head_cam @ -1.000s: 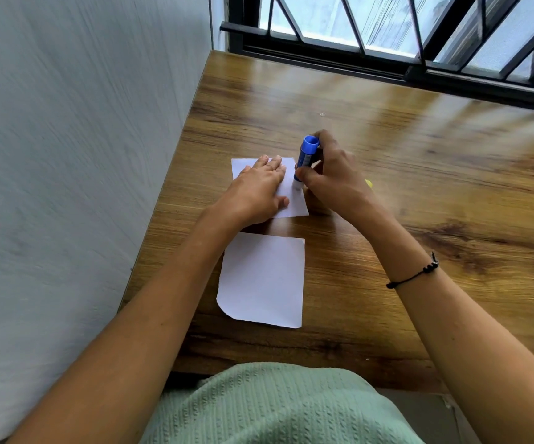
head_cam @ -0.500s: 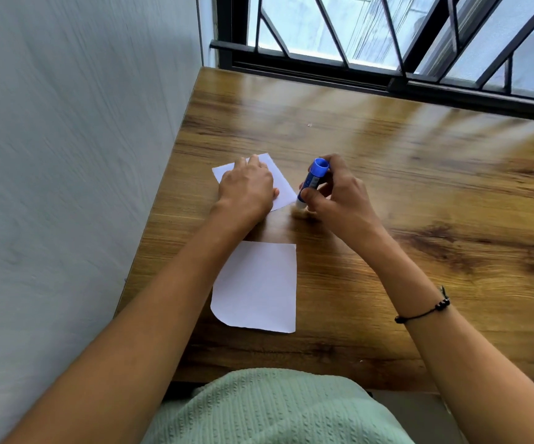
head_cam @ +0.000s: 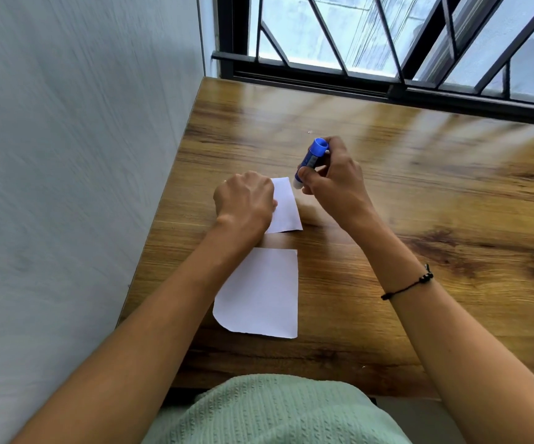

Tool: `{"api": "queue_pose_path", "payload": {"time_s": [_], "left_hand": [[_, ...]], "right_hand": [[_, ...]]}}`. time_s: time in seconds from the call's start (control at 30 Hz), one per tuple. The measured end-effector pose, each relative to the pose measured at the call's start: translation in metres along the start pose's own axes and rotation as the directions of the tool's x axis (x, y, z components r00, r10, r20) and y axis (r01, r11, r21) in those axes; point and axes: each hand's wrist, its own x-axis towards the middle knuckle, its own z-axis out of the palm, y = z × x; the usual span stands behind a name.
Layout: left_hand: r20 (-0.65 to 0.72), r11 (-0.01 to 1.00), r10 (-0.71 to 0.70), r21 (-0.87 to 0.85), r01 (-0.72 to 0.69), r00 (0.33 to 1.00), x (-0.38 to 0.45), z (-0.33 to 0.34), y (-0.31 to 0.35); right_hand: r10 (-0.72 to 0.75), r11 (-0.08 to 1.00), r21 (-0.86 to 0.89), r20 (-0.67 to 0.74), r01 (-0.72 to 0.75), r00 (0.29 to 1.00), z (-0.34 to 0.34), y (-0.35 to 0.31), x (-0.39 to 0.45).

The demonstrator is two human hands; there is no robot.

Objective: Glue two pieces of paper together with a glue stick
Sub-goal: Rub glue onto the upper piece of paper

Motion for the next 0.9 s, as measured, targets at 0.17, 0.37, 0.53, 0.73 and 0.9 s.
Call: {"api": "queue_pose_path", "payload": {"time_s": [0.17,0.37,0.53,0.73,0.9], "left_hand": [[-0.045,0.976,0.117,-0.18,-0.123,0.992,-0.003,0.003,-0.004],[0.12,0.967,0.133,-0.231,-0.103,0.984,0.004,0.007,-0.006],[0.118,0.961,0.147,-0.253,-0.113,0.982,0.004,0.009,-0.008],[0.097,0.966,0.143,-0.229,-0.118,0.985,0.004,0.014,-0.006],[0.099,0.964,0.142,-0.239,-0.115,0.985,0.005,0.015,-0.007]], "right_hand": [[-0.022,0.998,-0.053,0.005,0.022,1.0,0.012,0.002,0.018],[-0.054,0.988,-0.143,0.044,0.06,0.998,0.016,0.007,0.027],[-0.062,0.987,-0.143,0.067,0.072,0.996,0.018,0.007,0.03],[-0.102,0.975,-0.189,0.083,0.116,0.991,0.02,0.005,0.029],[-0.101,0.968,-0.218,0.099,0.121,0.99,0.019,0.004,0.023]]}}
